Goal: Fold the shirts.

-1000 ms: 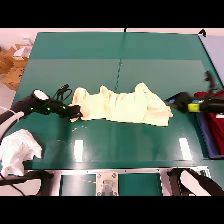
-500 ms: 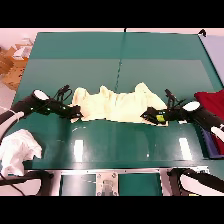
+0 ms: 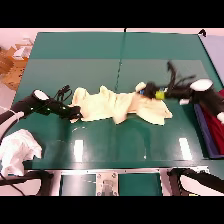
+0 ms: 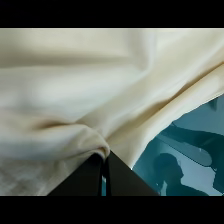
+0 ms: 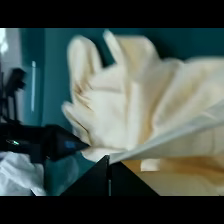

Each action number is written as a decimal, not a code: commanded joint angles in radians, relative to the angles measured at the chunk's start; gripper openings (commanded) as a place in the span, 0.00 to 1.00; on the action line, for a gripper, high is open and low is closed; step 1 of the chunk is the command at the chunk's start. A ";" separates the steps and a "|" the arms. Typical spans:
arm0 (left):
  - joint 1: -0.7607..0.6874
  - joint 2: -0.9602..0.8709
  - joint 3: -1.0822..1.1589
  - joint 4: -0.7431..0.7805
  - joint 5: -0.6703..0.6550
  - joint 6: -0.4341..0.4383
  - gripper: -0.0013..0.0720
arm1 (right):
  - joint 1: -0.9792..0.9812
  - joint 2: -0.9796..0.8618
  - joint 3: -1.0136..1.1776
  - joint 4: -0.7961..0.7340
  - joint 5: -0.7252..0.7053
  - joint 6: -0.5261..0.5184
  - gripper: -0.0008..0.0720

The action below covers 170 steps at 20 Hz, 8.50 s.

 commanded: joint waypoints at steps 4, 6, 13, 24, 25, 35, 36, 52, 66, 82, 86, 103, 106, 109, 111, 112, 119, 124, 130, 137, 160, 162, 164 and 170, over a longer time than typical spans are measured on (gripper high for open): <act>0.000 0.000 0.000 0.019 -0.002 0.000 0.05 | -0.108 -0.275 0.512 0.004 -0.197 0.068 0.03; 0.000 0.000 0.000 0.019 0.005 0.000 0.05 | -0.112 -0.468 0.598 0.005 -0.253 0.068 0.03; 0.000 0.000 0.000 0.021 0.025 0.000 0.05 | -0.244 -0.704 0.701 0.004 0.083 0.098 0.43; 0.000 0.000 0.000 0.021 -0.037 0.000 0.05 | -0.533 -0.064 0.003 -0.428 0.264 0.251 0.21; 0.000 0.000 0.000 0.021 -0.042 0.000 0.05 | -0.569 0.019 -0.105 -0.440 0.241 0.259 0.27; 0.000 0.000 0.000 0.019 -0.025 -0.001 0.05 | -0.677 0.044 -0.436 -0.289 0.079 0.261 0.73; 0.000 0.000 0.000 0.019 -0.023 0.000 0.05 | -0.664 0.011 -0.436 -0.258 0.063 0.249 0.73; 0.000 0.302 0.437 0.152 -0.185 -0.103 0.05 | -0.573 0.094 0.124 -0.024 0.307 0.113 0.03; 0.000 0.585 1.304 0.401 -0.253 -0.297 0.05 | -0.798 0.533 0.837 -0.034 0.095 0.290 0.03; 0.000 -0.014 0.772 0.348 -0.184 -0.183 0.05 | -0.354 0.015 0.015 -0.031 -0.297 -0.081 0.03; 0.000 -0.238 0.772 0.333 -0.024 -0.184 0.05 | -0.327 -0.369 0.222 0.004 -0.290 -0.080 0.03; 0.000 -0.283 0.780 0.449 -0.271 -0.184 0.05 | -0.399 -0.568 0.526 -0.343 0.179 0.017 0.03; 0.000 -0.284 0.742 0.434 -0.292 -0.185 0.05 | -0.397 -0.566 0.500 -0.463 0.233 0.046 0.03; 0.000 -0.284 0.663 0.415 -0.293 -0.184 0.05 | -0.398 -0.566 0.438 -0.523 0.232 0.056 0.03; 0.000 -0.284 0.629 0.416 -0.304 -0.184 0.05 | -0.398 -0.567 0.408 -0.544 0.232 0.057 0.03; 0.000 -0.284 0.618 0.412 -0.307 -0.184 0.05 | -0.398 -0.567 0.401 -0.545 0.231 0.057 0.03; 0.000 -0.284 0.608 0.376 -0.311 -0.184 0.05 | -0.397 -0.567 0.401 -0.546 0.225 0.063 0.03; 0.005 -0.283 0.640 0.407 -0.465 -0.213 0.81 | -0.424 -0.566 0.456 -0.546 0.345 0.110 0.52; 0.077 -0.182 0.664 0.463 -0.709 -0.344 0.59 | -0.496 -0.447 0.406 -0.555 0.547 0.172 0.03; 0.079 0.408 0.023 0.412 -0.418 -0.430 0.05 | -0.525 -0.008 -0.152 -0.601 0.404 0.192 0.03; -0.239 0.561 -0.653 -0.164 0.674 -0.583 0.05 | -0.523 0.264 -0.480 -0.603 0.088 0.316 0.47; -0.238 0.561 -0.626 -0.145 0.658 -0.549 0.05 | -0.525 0.264 -0.479 -0.705 0.136 0.402 0.47; -0.238 0.561 -0.612 -0.105 0.659 -0.550 0.05 | -0.524 0.264 -0.480 -0.783 0.210 0.481 0.56; -0.238 0.561 -0.612 -0.106 0.638 -0.550 0.05 | -0.456 0.264 -0.669 -0.601 0.071 0.458 0.60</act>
